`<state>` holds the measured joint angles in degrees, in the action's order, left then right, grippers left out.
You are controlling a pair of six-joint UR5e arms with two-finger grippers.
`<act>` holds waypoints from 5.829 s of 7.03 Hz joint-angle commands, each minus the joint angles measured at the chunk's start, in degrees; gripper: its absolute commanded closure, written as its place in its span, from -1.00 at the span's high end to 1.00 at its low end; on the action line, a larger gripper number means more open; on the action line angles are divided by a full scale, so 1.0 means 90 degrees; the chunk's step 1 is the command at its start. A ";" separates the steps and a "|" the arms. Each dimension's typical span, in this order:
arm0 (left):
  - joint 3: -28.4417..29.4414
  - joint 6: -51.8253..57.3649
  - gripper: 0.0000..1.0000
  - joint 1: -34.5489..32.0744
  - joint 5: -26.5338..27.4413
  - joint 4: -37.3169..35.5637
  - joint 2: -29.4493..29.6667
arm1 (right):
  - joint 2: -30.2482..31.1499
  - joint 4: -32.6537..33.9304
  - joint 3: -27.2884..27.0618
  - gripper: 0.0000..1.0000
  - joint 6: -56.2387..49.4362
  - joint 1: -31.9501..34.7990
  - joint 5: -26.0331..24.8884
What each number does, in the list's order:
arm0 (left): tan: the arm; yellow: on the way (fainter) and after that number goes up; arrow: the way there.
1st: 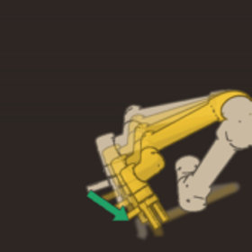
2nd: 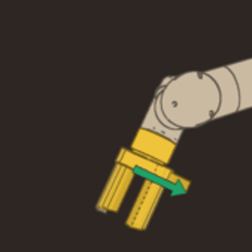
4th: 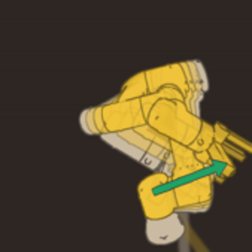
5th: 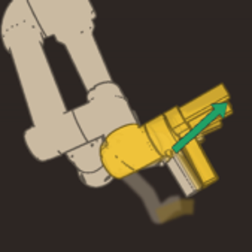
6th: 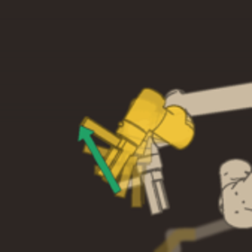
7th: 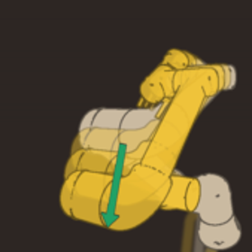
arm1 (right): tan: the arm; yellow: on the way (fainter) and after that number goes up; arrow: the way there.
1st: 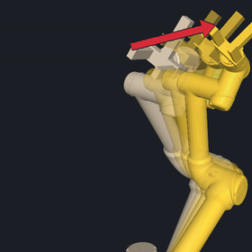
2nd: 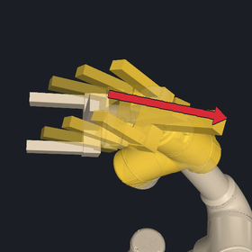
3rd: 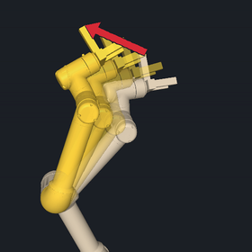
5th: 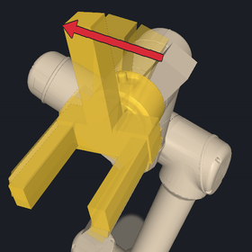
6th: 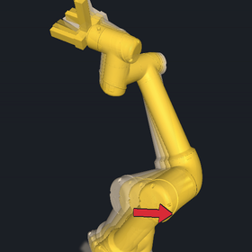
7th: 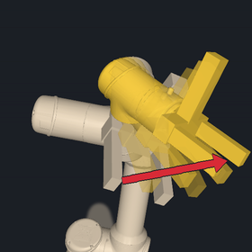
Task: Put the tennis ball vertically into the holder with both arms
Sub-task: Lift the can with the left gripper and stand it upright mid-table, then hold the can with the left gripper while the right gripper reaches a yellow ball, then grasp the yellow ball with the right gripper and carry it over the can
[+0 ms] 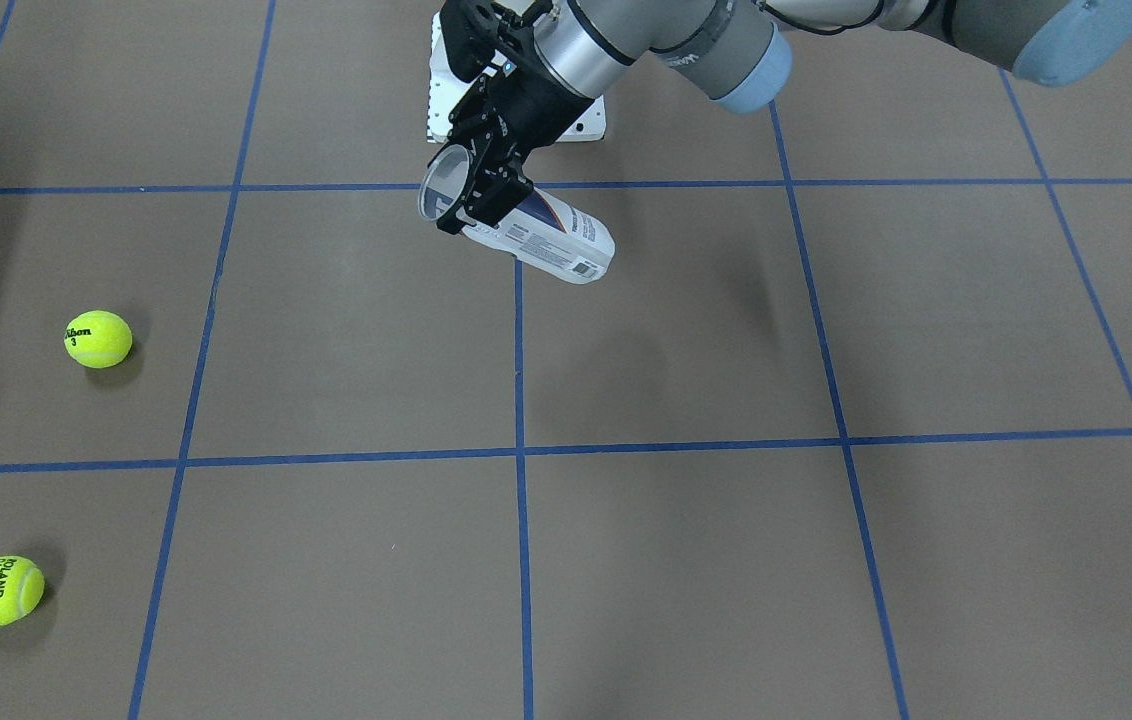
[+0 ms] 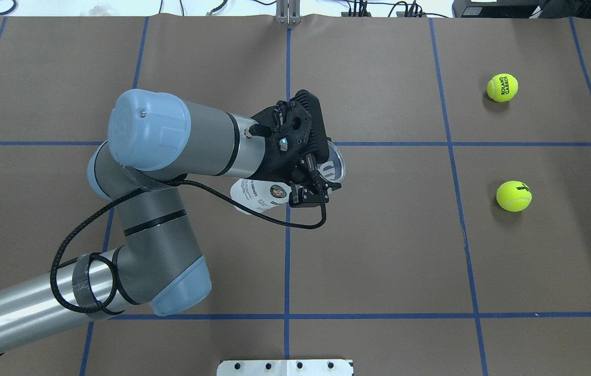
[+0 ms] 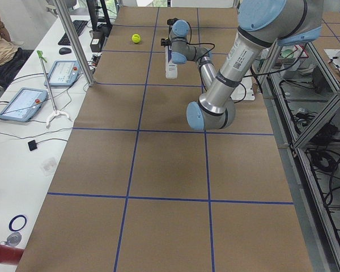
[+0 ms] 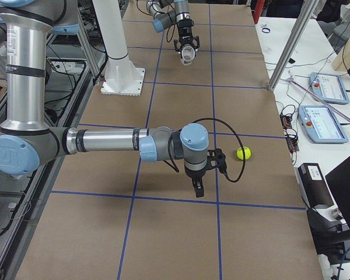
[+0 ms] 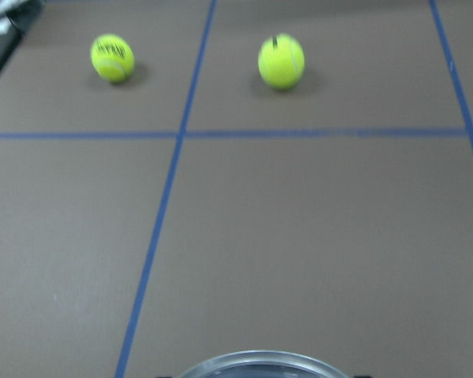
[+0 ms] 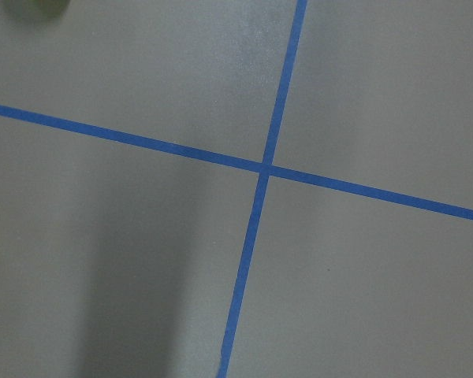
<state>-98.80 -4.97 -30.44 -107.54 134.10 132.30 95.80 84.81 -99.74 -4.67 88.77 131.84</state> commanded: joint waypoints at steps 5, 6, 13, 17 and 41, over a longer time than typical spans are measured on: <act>0.1386 -0.1448 0.12 -0.0104 0.1567 0.3751 0.0212 | 0.0000 0.0000 -0.0070 1.00 0.0001 0.0000 0.0000; 0.1726 -0.1692 0.14 -0.0094 0.2032 0.4323 0.0192 | 0.0000 0.0000 -0.0080 1.00 0.0001 0.0000 0.0000; 0.3994 -0.1704 0.66 -0.0026 0.2183 0.7305 0.0163 | -0.0117 -0.0029 -0.0458 1.00 0.1546 -0.0125 0.0556; 0.4034 -0.1704 0.67 -0.0026 0.2193 0.7327 0.0173 | -0.0273 -0.1457 -0.0988 1.00 0.5340 -0.2209 -0.0268; 0.4366 -0.1626 0.69 0.0237 0.2144 0.7756 0.0134 | -0.2259 -0.1678 -0.0772 -0.87 0.7402 -0.4249 -0.1467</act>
<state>-60.17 -19.71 -28.53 -88.24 203.11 133.47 80.91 63.56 -106.13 60.57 49.16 115.97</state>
